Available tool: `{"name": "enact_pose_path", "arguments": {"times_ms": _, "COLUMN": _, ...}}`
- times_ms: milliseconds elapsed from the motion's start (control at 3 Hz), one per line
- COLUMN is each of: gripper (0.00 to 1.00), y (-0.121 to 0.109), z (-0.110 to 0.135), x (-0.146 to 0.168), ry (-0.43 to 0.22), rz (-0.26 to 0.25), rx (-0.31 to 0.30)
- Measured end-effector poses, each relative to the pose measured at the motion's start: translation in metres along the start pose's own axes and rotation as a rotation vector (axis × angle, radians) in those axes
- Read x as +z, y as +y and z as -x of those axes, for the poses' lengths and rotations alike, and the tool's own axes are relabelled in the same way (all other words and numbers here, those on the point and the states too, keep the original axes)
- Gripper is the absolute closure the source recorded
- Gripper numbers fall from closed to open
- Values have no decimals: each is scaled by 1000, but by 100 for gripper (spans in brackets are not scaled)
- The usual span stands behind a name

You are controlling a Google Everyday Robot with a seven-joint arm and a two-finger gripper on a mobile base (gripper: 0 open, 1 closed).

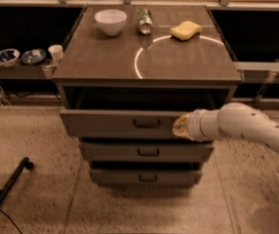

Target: Close top drawer

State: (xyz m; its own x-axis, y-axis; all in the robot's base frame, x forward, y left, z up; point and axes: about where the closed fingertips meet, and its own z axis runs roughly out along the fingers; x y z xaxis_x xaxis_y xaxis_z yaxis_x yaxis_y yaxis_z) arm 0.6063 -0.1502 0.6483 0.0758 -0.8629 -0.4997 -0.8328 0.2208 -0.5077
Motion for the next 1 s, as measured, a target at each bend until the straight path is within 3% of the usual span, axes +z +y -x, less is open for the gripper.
{"name": "enact_pose_path", "arguments": {"times_ms": 667, "gripper": 100, "y": -15, "z": 0, "x": 17, "ry": -25, "rz": 19, "rx": 18}}
{"name": "enact_pose_path", "arguments": {"times_ms": 1000, "gripper": 100, "y": -26, "z": -5, "x": 35, "ry": -41, "rz": 52, "rx": 41}}
